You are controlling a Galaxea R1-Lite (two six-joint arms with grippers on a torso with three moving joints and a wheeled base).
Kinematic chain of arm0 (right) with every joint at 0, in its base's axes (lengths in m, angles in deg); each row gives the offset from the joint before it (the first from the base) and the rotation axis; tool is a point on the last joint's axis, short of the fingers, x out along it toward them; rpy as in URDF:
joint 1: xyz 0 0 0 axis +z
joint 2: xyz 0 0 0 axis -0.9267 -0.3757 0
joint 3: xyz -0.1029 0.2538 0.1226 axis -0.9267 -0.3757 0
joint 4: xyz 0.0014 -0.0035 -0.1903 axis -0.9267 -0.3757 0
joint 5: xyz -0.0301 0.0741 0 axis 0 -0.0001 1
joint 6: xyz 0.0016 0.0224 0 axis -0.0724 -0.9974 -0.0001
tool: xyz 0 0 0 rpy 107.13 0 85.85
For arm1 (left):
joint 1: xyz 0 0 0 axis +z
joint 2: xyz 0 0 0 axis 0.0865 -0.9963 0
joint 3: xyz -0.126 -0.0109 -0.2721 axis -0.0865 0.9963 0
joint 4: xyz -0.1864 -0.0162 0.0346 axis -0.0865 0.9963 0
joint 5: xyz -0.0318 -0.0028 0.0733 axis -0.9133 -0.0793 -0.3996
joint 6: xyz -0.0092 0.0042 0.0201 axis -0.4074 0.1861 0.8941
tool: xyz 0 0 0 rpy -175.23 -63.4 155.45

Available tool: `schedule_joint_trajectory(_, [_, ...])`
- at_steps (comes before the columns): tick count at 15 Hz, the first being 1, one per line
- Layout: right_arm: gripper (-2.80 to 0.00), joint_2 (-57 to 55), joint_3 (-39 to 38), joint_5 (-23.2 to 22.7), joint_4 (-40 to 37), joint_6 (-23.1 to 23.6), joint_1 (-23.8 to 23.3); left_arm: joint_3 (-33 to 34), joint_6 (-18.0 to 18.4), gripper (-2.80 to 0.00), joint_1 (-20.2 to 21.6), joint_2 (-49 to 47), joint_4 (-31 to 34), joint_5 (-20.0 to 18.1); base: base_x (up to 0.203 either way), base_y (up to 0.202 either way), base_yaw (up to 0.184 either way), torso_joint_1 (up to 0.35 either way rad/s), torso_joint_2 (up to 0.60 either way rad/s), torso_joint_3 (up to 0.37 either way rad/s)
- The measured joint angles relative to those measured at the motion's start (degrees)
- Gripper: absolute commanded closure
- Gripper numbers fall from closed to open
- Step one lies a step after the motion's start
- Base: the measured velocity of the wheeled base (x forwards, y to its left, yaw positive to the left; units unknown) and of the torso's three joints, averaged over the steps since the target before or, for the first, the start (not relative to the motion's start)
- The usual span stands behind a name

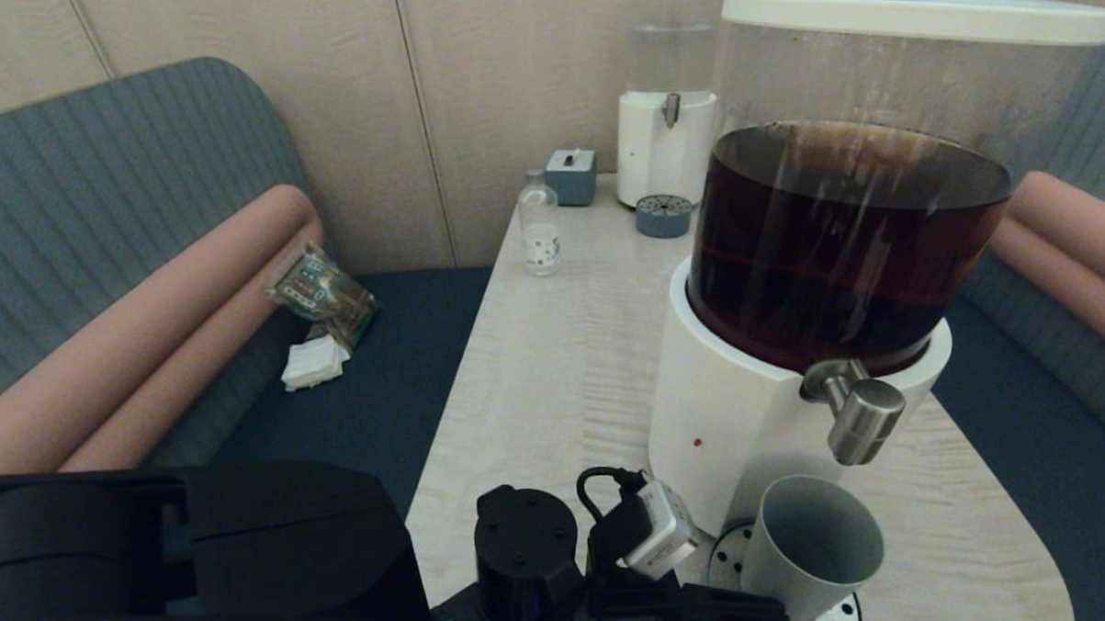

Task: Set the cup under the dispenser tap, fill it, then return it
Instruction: Turn on the faucet

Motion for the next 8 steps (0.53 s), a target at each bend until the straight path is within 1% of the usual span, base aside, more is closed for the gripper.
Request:
schedule_joint_trajectory(2, [0.0,0.0,0.0,0.0,0.0,0.0,0.0,2.3,0.0,0.0,-0.1,1.1,0.0,-0.1,0.0,0.0,0.0,0.0,0.0,0.0])
schedule_joint_trajectory(4, [0.0,0.0,0.0,0.0,0.0,0.0,0.0,6.1,-0.1,0.0,-0.3,3.7,0.0,-0.1,0.0,0.0,0.0,0.0,0.0,0.0])
schedule_joint_trajectory(7, [0.0,0.0,0.0,0.0,0.0,0.0,0.0,13.5,-0.4,0.0,-0.3,10.8,0.0,-0.1,0.0,0.0,0.0,0.0,0.0,0.0])
schedule_joint_trajectory(8, [0.0,0.0,0.0,0.0,0.0,0.0,0.0,16.2,-0.9,0.0,-0.1,14.2,0.0,0.7,0.0,0.0,0.0,0.0,0.0,0.0])
